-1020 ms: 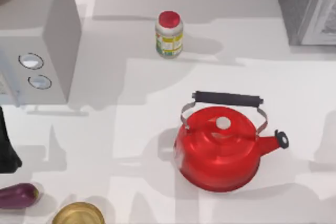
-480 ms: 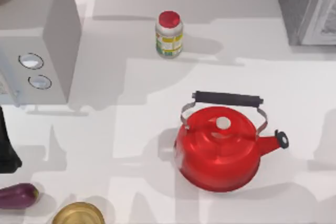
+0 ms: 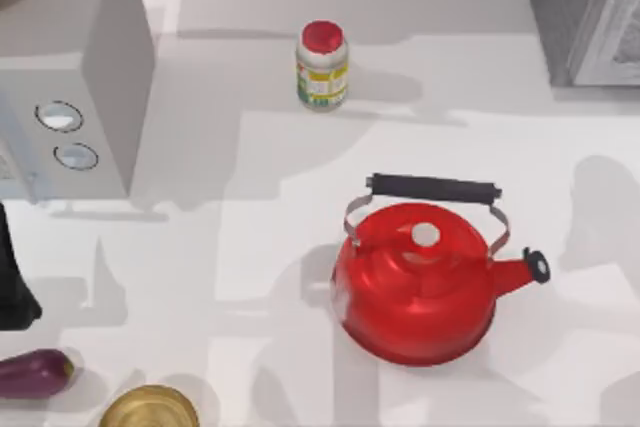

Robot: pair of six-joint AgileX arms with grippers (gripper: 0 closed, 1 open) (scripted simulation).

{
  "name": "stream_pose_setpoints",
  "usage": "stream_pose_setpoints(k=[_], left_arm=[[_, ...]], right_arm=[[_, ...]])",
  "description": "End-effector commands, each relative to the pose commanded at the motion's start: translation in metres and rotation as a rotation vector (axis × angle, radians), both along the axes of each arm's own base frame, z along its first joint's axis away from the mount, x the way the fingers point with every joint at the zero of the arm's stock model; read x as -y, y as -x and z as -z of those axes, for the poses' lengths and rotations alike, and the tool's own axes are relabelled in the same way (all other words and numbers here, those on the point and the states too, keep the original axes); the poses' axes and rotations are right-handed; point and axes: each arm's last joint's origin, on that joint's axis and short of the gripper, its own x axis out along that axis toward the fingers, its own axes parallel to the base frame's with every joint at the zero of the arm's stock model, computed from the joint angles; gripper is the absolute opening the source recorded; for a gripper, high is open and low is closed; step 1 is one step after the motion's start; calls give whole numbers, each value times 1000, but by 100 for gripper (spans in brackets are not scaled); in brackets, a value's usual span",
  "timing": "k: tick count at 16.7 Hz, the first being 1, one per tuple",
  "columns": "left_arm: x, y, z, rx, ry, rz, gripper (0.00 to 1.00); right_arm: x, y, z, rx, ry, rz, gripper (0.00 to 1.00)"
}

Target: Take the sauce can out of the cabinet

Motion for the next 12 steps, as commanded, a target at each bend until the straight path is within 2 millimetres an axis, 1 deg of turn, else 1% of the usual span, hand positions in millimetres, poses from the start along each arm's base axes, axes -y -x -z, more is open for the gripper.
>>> stream_pose_setpoints(k=[3, 5, 6, 7, 9, 12], left_arm=[[0, 0, 0, 0, 0, 0, 100], [0, 0, 0, 0, 0, 0, 100], [0, 0, 0, 0, 0, 0, 100], [0, 0, 0, 0, 0, 0, 100], [0, 0, 0, 0, 0, 0, 100], [0, 0, 0, 0, 0, 0, 100]], right_arm=[[-1, -43, -11, -6, 7, -110, 0], [-2, -77, -8, -16, 12, -186, 0], [-2, -95, -3, -21, 13, -224, 0], [-2, -112, 4, -28, 15, -262, 0], [-1, -144, 25, -40, 16, -334, 0], [0, -182, 66, -57, 17, -430, 0]])
